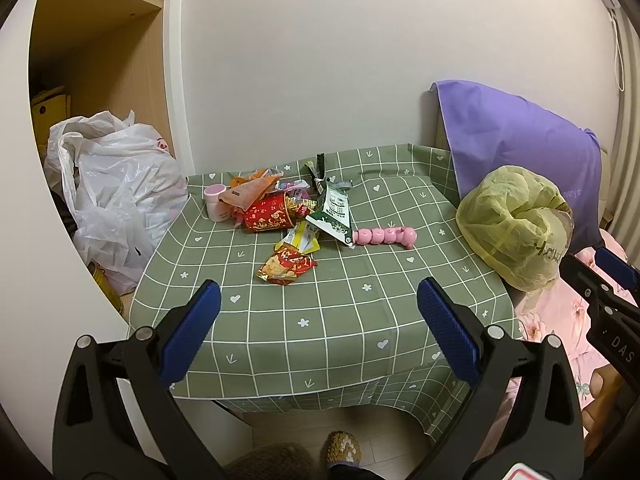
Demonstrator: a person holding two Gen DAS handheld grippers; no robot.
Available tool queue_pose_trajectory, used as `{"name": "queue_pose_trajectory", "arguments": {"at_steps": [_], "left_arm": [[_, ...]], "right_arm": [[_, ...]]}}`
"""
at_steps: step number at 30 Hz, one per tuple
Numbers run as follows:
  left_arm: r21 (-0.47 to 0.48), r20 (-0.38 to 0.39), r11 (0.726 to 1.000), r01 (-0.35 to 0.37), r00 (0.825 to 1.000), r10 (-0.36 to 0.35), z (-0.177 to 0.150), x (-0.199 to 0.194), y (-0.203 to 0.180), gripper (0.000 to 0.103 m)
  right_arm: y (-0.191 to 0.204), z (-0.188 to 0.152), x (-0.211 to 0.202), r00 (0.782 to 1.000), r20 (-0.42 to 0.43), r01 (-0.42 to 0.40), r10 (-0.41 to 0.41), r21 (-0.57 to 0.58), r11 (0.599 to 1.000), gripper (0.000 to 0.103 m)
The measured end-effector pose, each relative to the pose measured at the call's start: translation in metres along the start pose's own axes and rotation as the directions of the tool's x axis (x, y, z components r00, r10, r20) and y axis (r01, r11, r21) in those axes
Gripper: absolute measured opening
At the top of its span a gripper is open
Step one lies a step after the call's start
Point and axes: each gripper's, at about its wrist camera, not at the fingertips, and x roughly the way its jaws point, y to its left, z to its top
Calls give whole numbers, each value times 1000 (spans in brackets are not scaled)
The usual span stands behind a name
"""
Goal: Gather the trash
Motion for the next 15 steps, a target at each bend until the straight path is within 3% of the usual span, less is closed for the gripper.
{"name": "queue_pose_trajectory", "arguments": {"at_steps": [15], "left_arm": [[1, 2, 1000, 3, 1000, -3, -1, 0, 0, 94]], "right_arm": [[-1, 1, 0, 1000, 0, 1, -1, 0, 1000, 70]]}}
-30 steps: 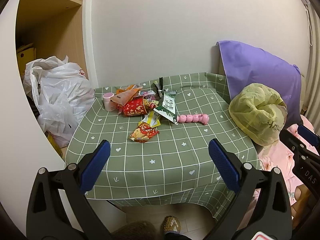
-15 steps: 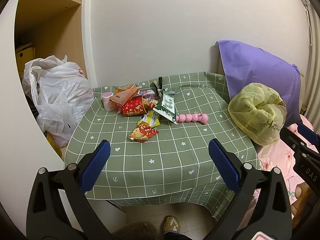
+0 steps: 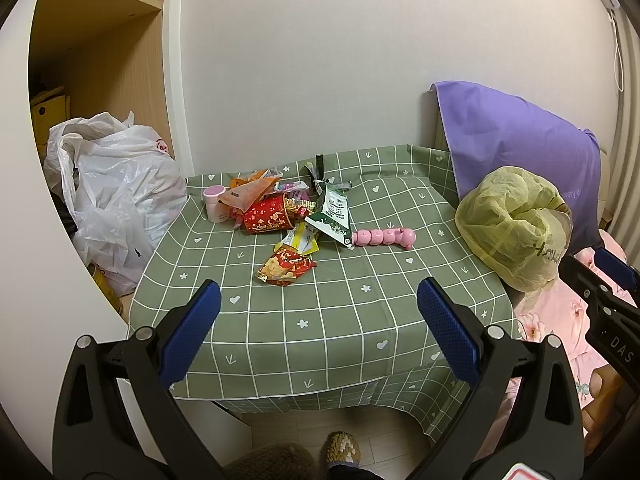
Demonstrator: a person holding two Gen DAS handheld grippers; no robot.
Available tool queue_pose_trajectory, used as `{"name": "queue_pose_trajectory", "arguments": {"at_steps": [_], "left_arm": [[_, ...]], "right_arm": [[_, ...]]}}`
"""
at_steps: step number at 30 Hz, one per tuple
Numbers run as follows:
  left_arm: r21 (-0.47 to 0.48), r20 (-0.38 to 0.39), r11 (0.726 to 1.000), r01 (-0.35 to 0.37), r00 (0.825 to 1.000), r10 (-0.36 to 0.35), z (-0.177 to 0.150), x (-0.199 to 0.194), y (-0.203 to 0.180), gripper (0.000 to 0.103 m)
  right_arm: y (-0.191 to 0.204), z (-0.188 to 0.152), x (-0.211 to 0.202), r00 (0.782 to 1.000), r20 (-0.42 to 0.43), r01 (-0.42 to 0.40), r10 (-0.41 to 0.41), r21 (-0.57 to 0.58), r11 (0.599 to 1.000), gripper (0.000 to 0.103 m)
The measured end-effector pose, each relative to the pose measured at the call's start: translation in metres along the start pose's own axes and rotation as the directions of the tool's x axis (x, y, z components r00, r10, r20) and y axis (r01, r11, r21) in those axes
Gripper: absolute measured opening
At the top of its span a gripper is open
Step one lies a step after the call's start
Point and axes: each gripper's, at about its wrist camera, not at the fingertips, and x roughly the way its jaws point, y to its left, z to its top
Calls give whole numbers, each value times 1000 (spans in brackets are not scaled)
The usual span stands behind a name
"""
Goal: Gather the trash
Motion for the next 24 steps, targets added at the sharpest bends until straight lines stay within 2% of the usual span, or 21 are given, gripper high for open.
{"name": "queue_pose_trajectory", "arguments": {"at_steps": [24], "left_arm": [[9, 23, 1000, 0, 1000, 0, 4, -4, -1, 94]], "right_arm": [[-7, 0, 1, 1000, 4, 2, -2, 7, 1000, 70]]}}
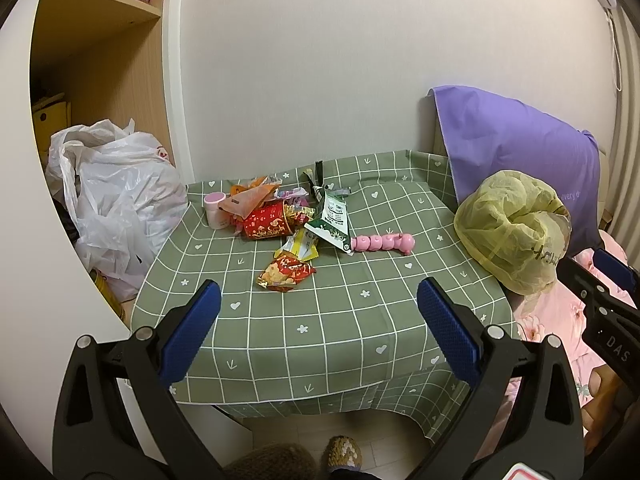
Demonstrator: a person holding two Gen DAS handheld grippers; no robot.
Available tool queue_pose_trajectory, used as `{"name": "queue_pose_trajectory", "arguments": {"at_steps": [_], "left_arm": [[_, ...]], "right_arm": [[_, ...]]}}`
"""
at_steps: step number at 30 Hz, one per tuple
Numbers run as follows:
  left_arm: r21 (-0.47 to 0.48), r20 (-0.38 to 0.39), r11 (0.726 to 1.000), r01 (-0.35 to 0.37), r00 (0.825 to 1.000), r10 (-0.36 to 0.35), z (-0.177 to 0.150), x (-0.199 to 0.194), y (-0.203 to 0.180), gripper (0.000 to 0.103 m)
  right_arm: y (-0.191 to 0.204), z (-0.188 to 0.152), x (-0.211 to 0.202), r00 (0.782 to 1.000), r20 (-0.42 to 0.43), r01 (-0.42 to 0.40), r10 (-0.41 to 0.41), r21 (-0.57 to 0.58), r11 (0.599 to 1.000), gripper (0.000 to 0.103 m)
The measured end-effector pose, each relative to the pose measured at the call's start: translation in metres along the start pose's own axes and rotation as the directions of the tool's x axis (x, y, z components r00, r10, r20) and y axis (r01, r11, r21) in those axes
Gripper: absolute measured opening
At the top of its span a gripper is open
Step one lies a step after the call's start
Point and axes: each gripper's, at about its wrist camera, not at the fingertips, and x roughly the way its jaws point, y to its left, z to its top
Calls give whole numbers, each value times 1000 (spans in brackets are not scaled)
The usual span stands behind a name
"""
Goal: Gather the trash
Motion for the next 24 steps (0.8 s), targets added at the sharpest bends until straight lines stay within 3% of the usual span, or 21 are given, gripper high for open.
{"name": "queue_pose_trajectory", "arguments": {"at_steps": [14, 24], "left_arm": [[-23, 9, 1000, 16, 1000, -16, 10, 20, 9, 94], [-73, -15, 996, 47, 999, -49, 24, 95, 49, 94]], "right_arm": [[0, 17, 22, 1000, -13, 2, -2, 4, 1000, 70], [6, 36, 87, 998, -66, -20, 18, -17, 1000, 70]]}}
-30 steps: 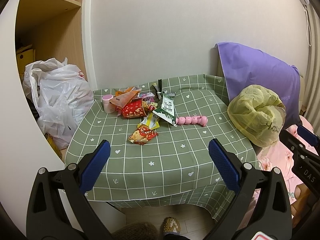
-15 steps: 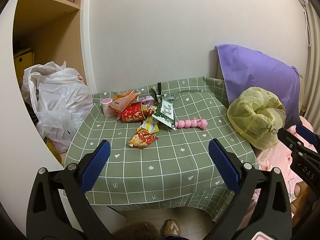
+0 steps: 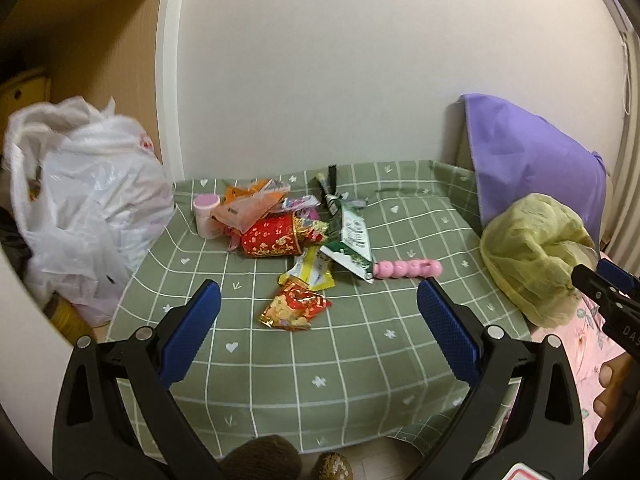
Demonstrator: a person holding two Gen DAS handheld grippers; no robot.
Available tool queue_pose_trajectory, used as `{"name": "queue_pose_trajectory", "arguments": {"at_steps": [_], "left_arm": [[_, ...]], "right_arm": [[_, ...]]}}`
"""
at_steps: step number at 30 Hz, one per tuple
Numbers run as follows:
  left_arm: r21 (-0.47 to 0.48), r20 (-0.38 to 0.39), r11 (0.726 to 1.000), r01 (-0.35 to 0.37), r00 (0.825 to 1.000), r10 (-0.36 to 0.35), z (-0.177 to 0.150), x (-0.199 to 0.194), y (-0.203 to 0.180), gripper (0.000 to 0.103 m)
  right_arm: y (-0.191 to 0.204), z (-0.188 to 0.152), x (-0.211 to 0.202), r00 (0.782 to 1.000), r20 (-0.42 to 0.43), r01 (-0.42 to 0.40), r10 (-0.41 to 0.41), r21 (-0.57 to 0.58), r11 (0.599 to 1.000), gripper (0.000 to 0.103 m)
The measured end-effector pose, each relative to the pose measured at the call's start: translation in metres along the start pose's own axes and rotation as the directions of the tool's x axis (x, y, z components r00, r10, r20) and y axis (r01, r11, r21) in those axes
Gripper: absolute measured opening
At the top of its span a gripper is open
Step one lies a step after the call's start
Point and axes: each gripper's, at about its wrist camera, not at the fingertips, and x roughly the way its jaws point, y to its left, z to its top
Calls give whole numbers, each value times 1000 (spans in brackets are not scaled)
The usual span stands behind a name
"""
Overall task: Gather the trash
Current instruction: 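Grasp the red chip bag with the left tool while the right tool grasps the milk carton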
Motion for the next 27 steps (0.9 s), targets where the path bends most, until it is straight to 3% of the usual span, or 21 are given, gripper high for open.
{"name": "queue_pose_trajectory", "arguments": {"at_steps": [8, 14, 22, 27], "left_arm": [[-58, -89, 998, 20, 996, -25, 2, 65, 32, 94], [-54, -173, 998, -19, 985, 10, 8, 103, 53, 94], [-18, -239, 994, -107, 966, 100, 15, 131, 77, 94], [10, -246, 992, -129, 961, 127, 6, 135, 76, 94]], "right_arm": [[14, 14, 74, 996, -70, -54, 50, -59, 997, 70], [41, 30, 146, 977, -121, -183, 173, -82, 980, 70], [102, 59, 247, 909, -190, -381, 370, -24, 924, 70], [137, 68, 300, 874, -254, -416, 413, 47, 908, 70]]}}
